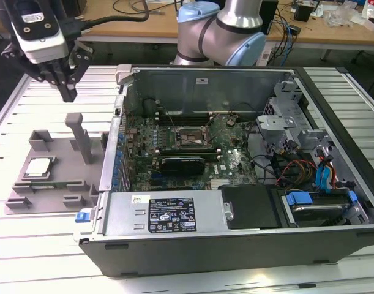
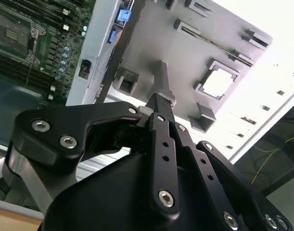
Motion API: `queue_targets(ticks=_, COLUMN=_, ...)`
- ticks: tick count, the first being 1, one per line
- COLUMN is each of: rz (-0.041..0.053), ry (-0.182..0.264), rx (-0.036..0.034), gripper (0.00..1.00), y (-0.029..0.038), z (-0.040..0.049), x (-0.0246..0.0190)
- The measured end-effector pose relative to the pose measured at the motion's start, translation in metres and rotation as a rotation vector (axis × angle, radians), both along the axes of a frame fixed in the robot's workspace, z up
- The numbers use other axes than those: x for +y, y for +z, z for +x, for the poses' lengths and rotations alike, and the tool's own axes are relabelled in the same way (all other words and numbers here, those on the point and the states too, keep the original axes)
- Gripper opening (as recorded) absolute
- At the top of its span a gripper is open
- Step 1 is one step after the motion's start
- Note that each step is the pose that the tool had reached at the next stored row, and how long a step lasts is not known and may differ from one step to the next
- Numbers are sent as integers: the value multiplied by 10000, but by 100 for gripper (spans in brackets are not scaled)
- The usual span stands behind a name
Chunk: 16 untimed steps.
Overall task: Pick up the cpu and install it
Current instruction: 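Reach for the cpu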
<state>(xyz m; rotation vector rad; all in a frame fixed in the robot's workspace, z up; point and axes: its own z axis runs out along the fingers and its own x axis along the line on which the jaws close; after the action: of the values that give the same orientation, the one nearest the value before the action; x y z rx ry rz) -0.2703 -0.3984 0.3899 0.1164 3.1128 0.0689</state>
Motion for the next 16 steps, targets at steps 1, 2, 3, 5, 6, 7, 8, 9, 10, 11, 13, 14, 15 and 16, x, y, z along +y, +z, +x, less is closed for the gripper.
queue_targets(ticks=1, rz=0, ry=-1, rx=0, gripper=11, y=-5, z=-17, x=1)
queue_targets(ticks=2, rz=0, ry=-1, rx=0, gripper=11, y=-11, z=-35, x=3)
queue_targets(ticks=3, rz=0, ry=-1, rx=-1, gripper=11, y=-21, z=-69, x=5)
queue_targets(ticks=5, rz=0, ry=-1, rx=0, gripper=11, y=-35, z=-129, x=8)
queue_targets(ticks=6, rz=0, ry=0, rx=0, gripper=11, y=-42, z=-174, x=10)
queue_targets(ticks=7, rz=0, ry=-1, rx=-1, gripper=11, y=-46, z=-203, x=11)
queue_targets(ticks=8, rz=0, ry=-1, rx=0, gripper=11, y=-50, z=-240, x=12)
queue_targets(ticks=9, rz=0, ry=-1, rx=0, gripper=11, y=-51, z=-259, x=12)
queue_targets(ticks=10, rz=0, ry=-2, rx=-1, gripper=11, y=-53, z=-276, x=12)
queue_targets(ticks=11, rz=1, ry=-2, rx=-1, gripper=11, y=-55, z=-302, x=13)
queue_targets(ticks=13, rz=0, ry=-1, rx=0, gripper=11, y=-58, z=-352, x=13)
queue_targets(ticks=14, rz=1, ry=-1, rx=-1, gripper=11, y=-59, z=-366, x=13)
queue_targets(ticks=15, rz=0, ry=-1, rx=0, gripper=11, y=-60, z=-390, x=13)
queue_targets(ticks=16, rz=0, ry=0, rx=0, gripper=11, y=-61, z=-418, x=14)
